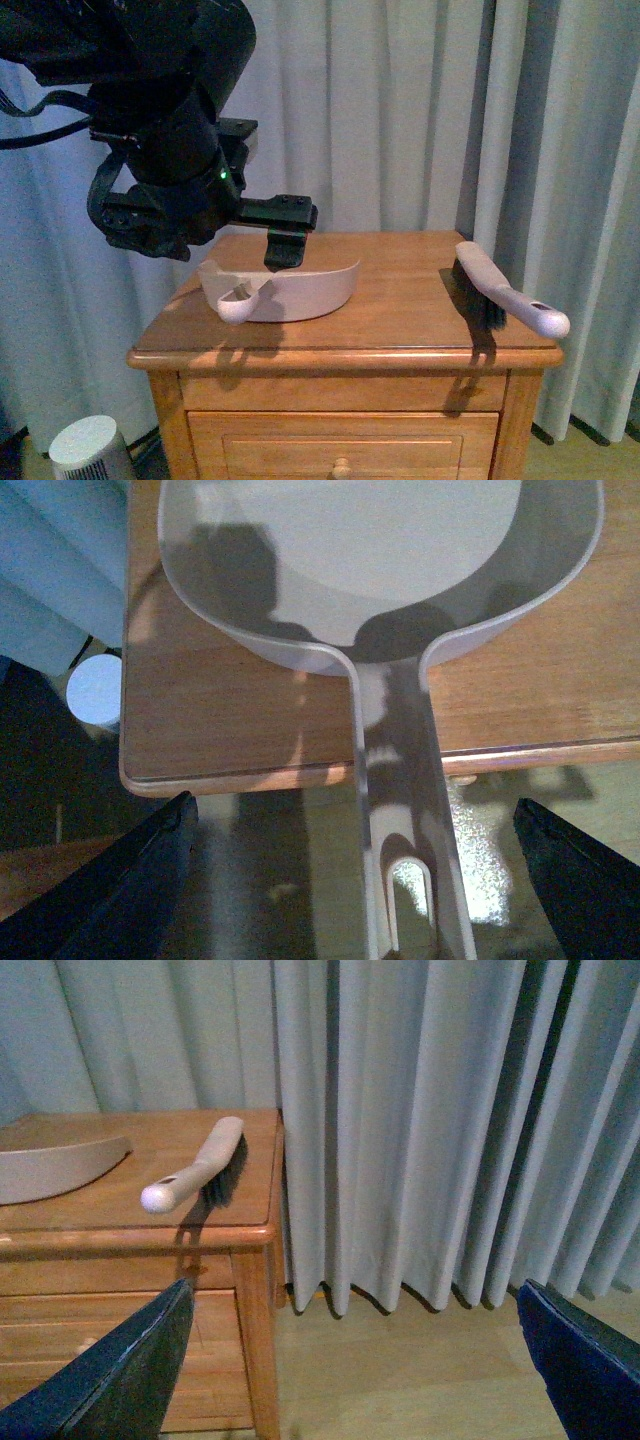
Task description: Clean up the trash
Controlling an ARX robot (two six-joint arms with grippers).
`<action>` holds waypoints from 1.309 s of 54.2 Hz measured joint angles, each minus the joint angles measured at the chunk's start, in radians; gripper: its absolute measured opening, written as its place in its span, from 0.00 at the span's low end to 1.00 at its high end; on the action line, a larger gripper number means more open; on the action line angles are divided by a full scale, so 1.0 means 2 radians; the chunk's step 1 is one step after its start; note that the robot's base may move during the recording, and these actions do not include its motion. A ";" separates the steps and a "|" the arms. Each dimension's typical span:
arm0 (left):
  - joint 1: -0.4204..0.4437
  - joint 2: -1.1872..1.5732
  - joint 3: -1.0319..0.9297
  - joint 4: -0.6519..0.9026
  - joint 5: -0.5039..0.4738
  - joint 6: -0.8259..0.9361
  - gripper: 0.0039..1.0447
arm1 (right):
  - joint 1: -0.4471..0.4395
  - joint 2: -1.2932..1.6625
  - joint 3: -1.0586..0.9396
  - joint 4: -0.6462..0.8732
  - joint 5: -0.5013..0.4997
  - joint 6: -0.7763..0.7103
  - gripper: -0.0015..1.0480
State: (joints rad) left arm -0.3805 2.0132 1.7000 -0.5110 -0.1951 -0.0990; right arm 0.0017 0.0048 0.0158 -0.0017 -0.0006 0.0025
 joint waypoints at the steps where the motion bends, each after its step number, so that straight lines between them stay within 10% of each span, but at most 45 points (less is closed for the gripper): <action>1: 0.000 0.001 0.000 0.000 -0.001 0.000 0.93 | 0.000 0.000 0.000 0.000 0.000 0.000 0.93; 54: 0.005 0.082 0.036 0.017 -0.009 0.023 0.92 | 0.000 0.000 0.000 0.000 0.000 0.000 0.93; 71: 0.006 0.083 0.032 0.024 -0.011 0.028 0.45 | 0.000 0.000 0.000 0.000 0.000 0.000 0.93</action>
State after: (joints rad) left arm -0.3695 2.1788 1.7641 -0.4633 -0.2165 -0.0422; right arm 0.0017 0.0048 0.0158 -0.0017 -0.0006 0.0025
